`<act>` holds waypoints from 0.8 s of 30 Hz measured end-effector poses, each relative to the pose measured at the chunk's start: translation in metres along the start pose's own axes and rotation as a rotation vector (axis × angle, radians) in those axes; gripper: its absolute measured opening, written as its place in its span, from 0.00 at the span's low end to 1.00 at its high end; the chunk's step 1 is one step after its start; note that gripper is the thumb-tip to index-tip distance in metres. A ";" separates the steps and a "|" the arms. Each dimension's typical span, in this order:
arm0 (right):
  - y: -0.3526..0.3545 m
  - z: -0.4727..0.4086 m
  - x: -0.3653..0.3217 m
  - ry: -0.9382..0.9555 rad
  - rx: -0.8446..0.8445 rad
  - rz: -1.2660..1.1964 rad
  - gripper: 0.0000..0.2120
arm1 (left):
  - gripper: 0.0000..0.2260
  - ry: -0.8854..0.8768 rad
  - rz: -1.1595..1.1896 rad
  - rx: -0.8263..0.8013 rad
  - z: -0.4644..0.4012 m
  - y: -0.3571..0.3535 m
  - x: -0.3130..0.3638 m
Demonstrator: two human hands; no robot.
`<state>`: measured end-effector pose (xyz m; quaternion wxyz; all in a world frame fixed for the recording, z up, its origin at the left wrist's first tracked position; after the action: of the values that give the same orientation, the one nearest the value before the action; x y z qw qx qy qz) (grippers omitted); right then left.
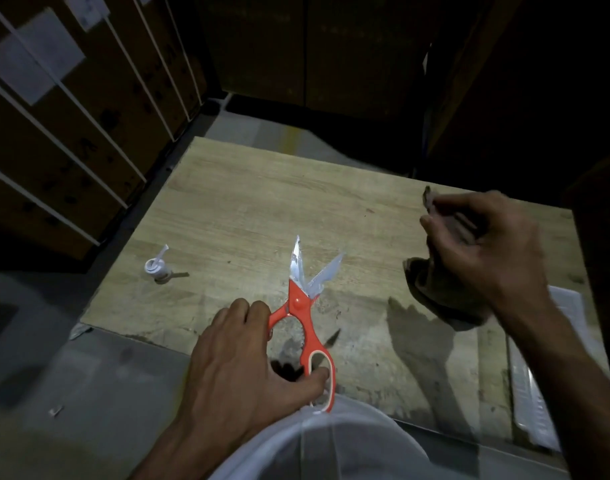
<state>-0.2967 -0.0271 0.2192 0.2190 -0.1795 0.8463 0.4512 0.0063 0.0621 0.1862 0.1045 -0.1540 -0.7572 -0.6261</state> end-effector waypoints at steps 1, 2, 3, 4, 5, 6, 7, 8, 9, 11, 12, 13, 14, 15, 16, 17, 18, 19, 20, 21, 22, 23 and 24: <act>0.009 -0.003 -0.012 0.032 0.001 -0.080 0.15 | 0.29 0.001 -0.013 0.002 -0.001 0.000 0.000; 0.015 -0.004 -0.025 0.080 -0.003 -0.149 0.15 | 0.29 0.000 -0.030 0.003 -0.001 0.000 0.001; 0.018 -0.004 -0.039 0.138 -0.018 -0.204 0.14 | 0.29 -0.005 -0.052 0.002 -0.002 0.001 0.002; 0.018 -0.001 -0.053 0.200 -0.050 -0.245 0.14 | 0.29 -0.010 -0.071 -0.002 -0.003 0.001 0.003; 0.015 0.003 -0.067 0.260 -0.113 -0.272 0.15 | 0.30 -0.014 -0.082 -0.003 -0.004 0.001 0.004; 0.010 0.008 -0.078 0.318 -0.205 -0.282 0.17 | 0.29 -0.015 -0.086 -0.001 -0.004 0.001 0.006; 0.003 0.013 -0.087 0.379 -0.312 -0.263 0.18 | 0.29 -0.017 -0.086 0.000 -0.005 0.001 0.007; -0.005 0.017 -0.092 0.449 -0.416 -0.210 0.18 | 0.29 -0.021 -0.087 -0.001 -0.006 0.002 0.009; -0.014 0.021 -0.095 0.516 -0.502 -0.137 0.18 | 0.28 -0.025 -0.085 -0.004 -0.006 0.002 0.010; -0.029 0.028 -0.095 0.583 -0.600 -0.050 0.17 | 0.29 -0.033 -0.078 -0.005 -0.006 0.003 0.009; -0.034 0.030 -0.095 0.576 -0.617 -0.050 0.16 | 0.29 -0.036 -0.075 -0.004 -0.006 0.002 0.008; -0.037 0.031 -0.094 0.556 -0.620 -0.064 0.15 | 0.29 -0.038 -0.074 -0.001 -0.006 0.002 0.007; -0.039 0.031 -0.094 0.541 -0.612 -0.076 0.14 | 0.30 -0.038 -0.075 0.003 -0.006 0.002 0.006; -0.042 0.031 -0.093 0.532 -0.592 -0.079 0.13 | 0.30 -0.037 -0.079 0.008 -0.006 0.002 0.005; -0.044 0.031 -0.093 0.524 -0.568 -0.078 0.13 | 0.30 -0.036 -0.086 0.012 -0.007 0.002 0.005; -0.046 0.031 -0.093 0.509 -0.550 -0.077 0.13 | 0.30 -0.034 -0.097 0.013 -0.007 0.003 0.004; -0.049 0.031 -0.094 0.486 -0.539 -0.078 0.13 | 0.30 -0.033 -0.106 0.012 -0.007 0.002 0.004; -0.052 0.031 -0.096 0.461 -0.528 -0.079 0.12 | 0.30 -0.035 -0.109 0.010 -0.007 0.002 0.004; -0.055 0.031 -0.097 0.436 -0.517 -0.079 0.12 | 0.30 -0.036 -0.104 0.010 -0.006 0.002 0.003; -0.058 0.030 -0.098 0.404 -0.506 -0.076 0.12 | 0.31 -0.037 -0.096 0.010 -0.006 0.002 0.003; -0.061 0.028 -0.100 0.368 -0.496 -0.068 0.11 | 0.31 -0.039 -0.091 0.008 -0.006 0.002 0.002; -0.063 0.026 -0.102 0.337 -0.487 -0.057 0.11 | 0.32 -0.041 -0.089 0.005 -0.006 0.001 0.002; -0.065 0.024 -0.104 0.314 -0.475 -0.044 0.11 | 0.32 -0.043 -0.090 0.002 -0.006 0.002 0.002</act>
<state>-0.1719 -0.0308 0.2180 0.0470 -0.3119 0.7362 0.5987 0.0049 0.0572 0.1894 0.0602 -0.1331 -0.7660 -0.6261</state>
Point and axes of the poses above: each hand's wrist, its own z-axis away from the middle knuckle, its own y-axis out of the back of the hand, x = y × z, the point moved 1 cm from there along -z, towards the middle knuckle, and after that the axes turned 12 degrees about x, right-handed, at the moved point
